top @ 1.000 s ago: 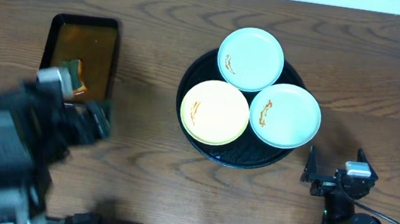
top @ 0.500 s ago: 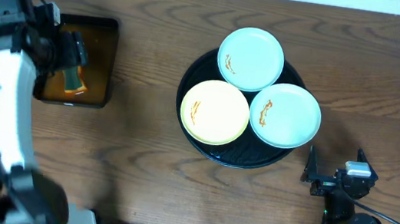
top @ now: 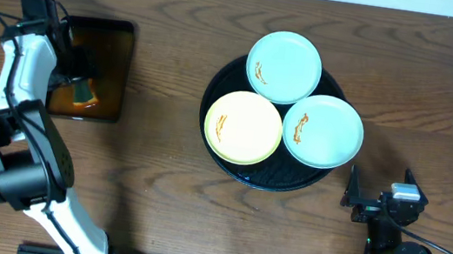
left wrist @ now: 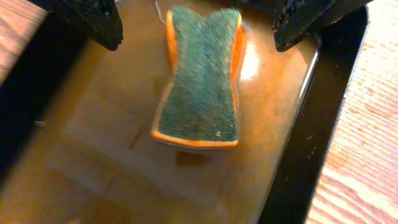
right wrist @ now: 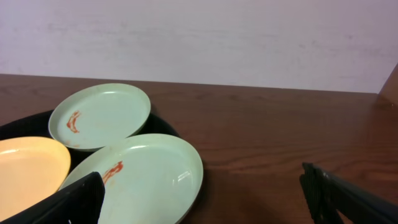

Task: Clean dirty plates on tray and stack at the side
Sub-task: 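Reach the left gripper into the water tray and grasp the sponge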

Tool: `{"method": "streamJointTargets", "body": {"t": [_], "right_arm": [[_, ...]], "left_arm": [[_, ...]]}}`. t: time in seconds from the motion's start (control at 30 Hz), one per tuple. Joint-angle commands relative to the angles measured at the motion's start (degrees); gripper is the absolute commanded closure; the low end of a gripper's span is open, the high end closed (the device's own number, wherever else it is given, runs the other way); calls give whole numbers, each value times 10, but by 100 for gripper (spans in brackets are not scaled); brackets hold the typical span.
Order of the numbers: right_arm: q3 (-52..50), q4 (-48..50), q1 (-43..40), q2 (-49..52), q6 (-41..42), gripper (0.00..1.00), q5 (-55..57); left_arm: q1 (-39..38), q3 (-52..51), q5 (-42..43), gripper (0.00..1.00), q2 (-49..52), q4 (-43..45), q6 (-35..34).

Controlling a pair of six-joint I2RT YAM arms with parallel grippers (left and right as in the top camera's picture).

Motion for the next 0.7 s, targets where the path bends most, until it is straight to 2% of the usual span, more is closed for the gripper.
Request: {"method": "streamJointTargets", "body": {"t": [0.0,0.33,0.53,0.57,0.67], "right_arm": [[-1,-2,-3,-2,-5,1,-3],[-1,-2,-3,-2,-5,1,-3],[-1,-2,-3,-2,-5,1,-3],[-1,-2,-3,-2,-5,1,-3],[-1,-2,-3,-2,-5,1,-3]], "left_arm": [[2,9,-26,23,33,12,-14],[2,8,-22,32,98,38,-13],[2,8,-22,57,103,48,-13],[2,8,-21,70,99,48,-13],[2,8,-4,71,82,48,-14]]}}
